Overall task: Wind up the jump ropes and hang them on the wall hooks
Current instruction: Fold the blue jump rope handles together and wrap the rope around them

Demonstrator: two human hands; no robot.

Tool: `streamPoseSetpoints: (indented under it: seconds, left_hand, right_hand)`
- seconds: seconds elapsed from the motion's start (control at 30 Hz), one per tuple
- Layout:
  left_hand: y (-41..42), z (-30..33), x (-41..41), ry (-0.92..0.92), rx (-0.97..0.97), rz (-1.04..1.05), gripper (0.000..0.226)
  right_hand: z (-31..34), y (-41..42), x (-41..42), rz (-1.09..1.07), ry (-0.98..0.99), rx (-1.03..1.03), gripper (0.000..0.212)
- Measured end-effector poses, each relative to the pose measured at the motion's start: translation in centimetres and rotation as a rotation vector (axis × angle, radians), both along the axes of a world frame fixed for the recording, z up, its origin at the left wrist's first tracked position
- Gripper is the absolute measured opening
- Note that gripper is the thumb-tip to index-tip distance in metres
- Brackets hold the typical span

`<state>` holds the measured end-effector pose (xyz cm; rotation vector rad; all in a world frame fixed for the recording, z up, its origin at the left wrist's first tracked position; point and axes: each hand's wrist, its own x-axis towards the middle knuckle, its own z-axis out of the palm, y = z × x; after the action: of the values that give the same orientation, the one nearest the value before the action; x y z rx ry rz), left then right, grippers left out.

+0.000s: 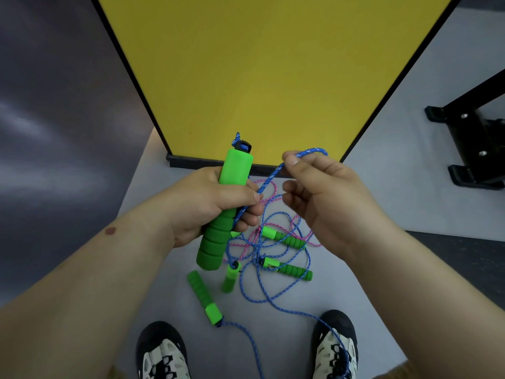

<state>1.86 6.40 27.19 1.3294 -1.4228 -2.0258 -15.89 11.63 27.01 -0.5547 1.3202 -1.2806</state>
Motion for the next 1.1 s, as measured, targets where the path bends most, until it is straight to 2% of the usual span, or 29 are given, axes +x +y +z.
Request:
streamPoseSetpoints:
  seconds: [0.17,0.3,0.47,0.57,0.7,0.9,1.1]
  left_hand:
    - [0.2,0.1,0.0,0.001,0.009,0.005,0.001]
    - [0.2,0.0,-0.2,0.018,0.019,0.005,0.004]
    - [0.2,-0.2,-0.1,0.012,0.022,-0.009,0.001]
    - [0.2,-0.2,-0.1,0.010,0.014,-0.011,0.003]
    - [0.2,-0.1,-0.2,0.005,-0.001,-0.012,0.001]
    - [0.3,0.0,-0.2,0.014,-0.002,-0.017,0.002]
    - [0.1,-0.1,-0.1,0.013,0.003,-0.003,0.002]
  right_hand:
    - [-0.4,0.5,0.9,0.182,0.090,0.007,0.016]
    - [-0.3,0.3,0.6,0.117,0.144,-0.021,0.011]
    - [0.3,-0.3,-0.6,-0.111,0.084,-0.034,0.006]
    - [0.4,-0.5,-1.1,-0.169,0.058,-0.041,0.005]
    - [0.4,-0.4,-0.8,-0.102,0.033,-0.023,0.010]
    - [-0.5,0.4,0.7,0.183,0.061,0.014,0.008]
    - [-0.4,0.1,0.3,0.015,0.092,-0.011,0.010]
